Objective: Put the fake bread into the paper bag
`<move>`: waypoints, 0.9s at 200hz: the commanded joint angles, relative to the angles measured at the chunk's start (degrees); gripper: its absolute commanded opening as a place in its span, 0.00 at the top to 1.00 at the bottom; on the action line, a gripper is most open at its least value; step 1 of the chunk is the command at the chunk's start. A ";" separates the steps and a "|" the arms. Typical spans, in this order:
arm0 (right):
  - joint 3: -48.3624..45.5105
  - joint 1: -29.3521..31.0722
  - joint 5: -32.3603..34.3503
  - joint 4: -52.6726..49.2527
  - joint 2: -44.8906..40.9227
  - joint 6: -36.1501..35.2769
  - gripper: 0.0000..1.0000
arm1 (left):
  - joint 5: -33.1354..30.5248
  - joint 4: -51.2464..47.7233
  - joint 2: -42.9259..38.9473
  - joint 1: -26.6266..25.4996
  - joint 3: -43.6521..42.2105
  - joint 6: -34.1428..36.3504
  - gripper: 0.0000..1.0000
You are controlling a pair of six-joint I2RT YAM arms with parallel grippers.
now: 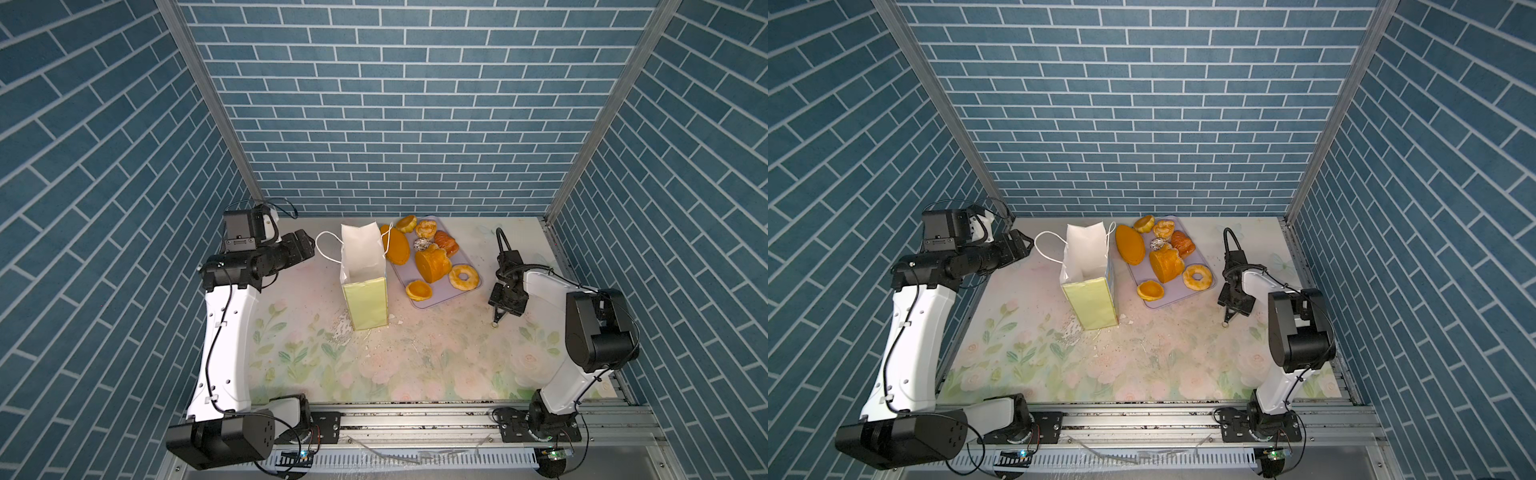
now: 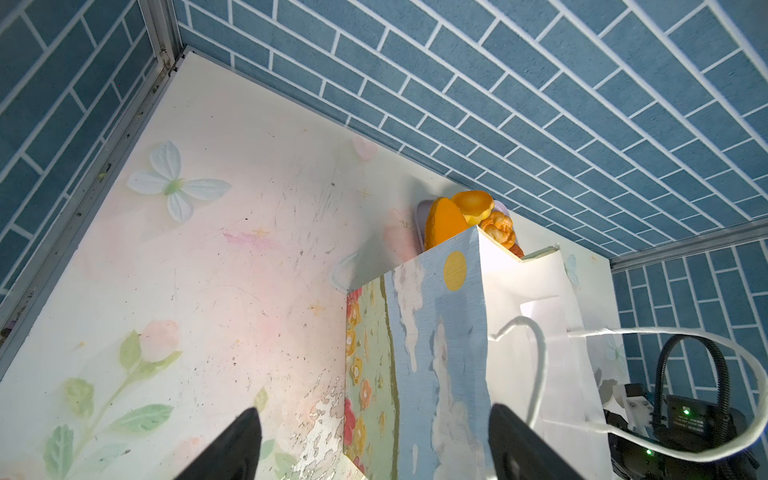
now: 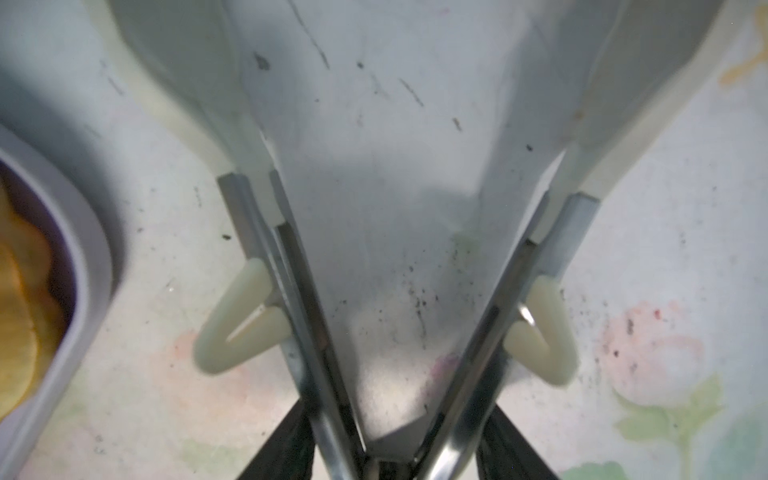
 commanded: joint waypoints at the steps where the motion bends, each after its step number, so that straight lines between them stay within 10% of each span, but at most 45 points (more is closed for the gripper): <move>1: 0.52 -0.10 -0.33 -5.02 0.13 -10.92 0.41 | 0.40 0.51 -0.64 0.20 -0.04 0.68 0.13; 108: -2.66 -1.96 -4.48 -2.58 -2.49 -3.72 0.24 | 2.16 1.03 -1.57 0.12 -0.21 0.64 0.13; 180: -4.43 -2.03 -2.90 1.23 -1.92 1.34 0.30 | 2.08 1.21 -1.37 0.12 -0.71 0.72 0.13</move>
